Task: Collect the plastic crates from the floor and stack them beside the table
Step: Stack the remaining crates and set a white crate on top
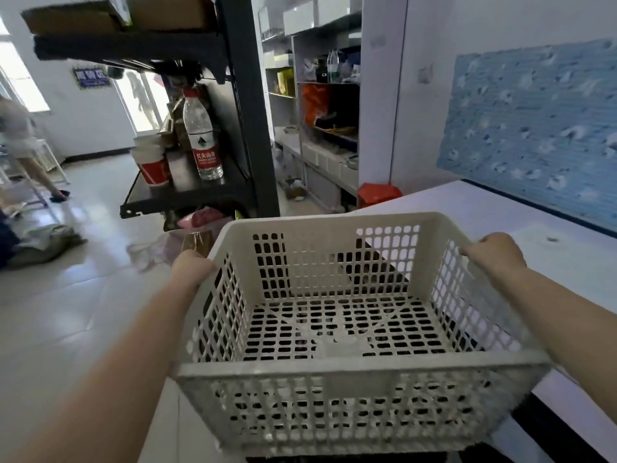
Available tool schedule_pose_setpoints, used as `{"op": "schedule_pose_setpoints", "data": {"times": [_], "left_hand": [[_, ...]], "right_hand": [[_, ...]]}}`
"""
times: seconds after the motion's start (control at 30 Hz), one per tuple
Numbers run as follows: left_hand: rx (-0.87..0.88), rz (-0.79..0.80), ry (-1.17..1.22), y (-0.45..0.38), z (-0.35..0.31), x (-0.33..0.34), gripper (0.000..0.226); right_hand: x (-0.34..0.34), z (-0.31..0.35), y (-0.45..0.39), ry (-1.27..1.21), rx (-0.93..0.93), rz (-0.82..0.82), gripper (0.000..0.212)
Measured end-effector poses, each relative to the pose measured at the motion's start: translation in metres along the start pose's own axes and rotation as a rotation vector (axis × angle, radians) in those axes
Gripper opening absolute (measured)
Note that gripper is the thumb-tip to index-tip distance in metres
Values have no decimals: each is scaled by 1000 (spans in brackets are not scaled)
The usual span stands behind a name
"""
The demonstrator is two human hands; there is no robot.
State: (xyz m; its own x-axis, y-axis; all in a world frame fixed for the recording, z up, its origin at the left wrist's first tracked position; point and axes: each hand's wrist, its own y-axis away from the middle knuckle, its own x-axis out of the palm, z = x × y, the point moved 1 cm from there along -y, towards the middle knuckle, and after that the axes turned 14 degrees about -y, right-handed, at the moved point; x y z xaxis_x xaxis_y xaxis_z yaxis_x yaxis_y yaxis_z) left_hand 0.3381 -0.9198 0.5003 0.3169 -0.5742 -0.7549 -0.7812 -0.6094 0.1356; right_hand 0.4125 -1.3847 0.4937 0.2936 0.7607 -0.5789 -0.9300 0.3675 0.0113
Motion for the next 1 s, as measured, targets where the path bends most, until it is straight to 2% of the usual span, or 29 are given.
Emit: {"op": "schedule_pose_setpoints", "data": {"times": [0.03, 0.1, 0.13, 0.27, 0.47, 0.53, 0.63, 0.77, 0.87, 1.0], "left_hand": [[-7, -1, -14, -10, 3, 3, 4], [-9, -16, -24, -18, 3, 5, 25], [0, -23, -27, -13, -2, 5, 28], [-13, -42, -69, -3, -15, 5, 20], [-14, -20, -45, -18, -12, 10, 30], [-13, -22, -57, -18, -13, 10, 22], [3, -40, -92, -12, -18, 11, 17], [3, -78, -149, -7, -17, 12, 29], [8, -35, -213, 7, -16, 9, 30], [43, 57, -284, 35, -13, 7, 49]], "right_hand": [[1, 1, -4, -14, -6, 1, 36], [5, 4, -11, -23, -14, 9, 36], [6, 5, -14, -21, -13, 14, 36], [9, 9, -22, 6, -19, 31, 36], [15, 17, -30, 40, -16, 23, 25], [18, 20, -32, 63, -11, 43, 20], [20, 22, -34, 127, -22, 65, 26], [22, 18, -28, 202, -58, 48, 13], [20, 17, -27, 258, -76, 84, 15], [1, 17, -21, 107, -54, 243, 34]]}}
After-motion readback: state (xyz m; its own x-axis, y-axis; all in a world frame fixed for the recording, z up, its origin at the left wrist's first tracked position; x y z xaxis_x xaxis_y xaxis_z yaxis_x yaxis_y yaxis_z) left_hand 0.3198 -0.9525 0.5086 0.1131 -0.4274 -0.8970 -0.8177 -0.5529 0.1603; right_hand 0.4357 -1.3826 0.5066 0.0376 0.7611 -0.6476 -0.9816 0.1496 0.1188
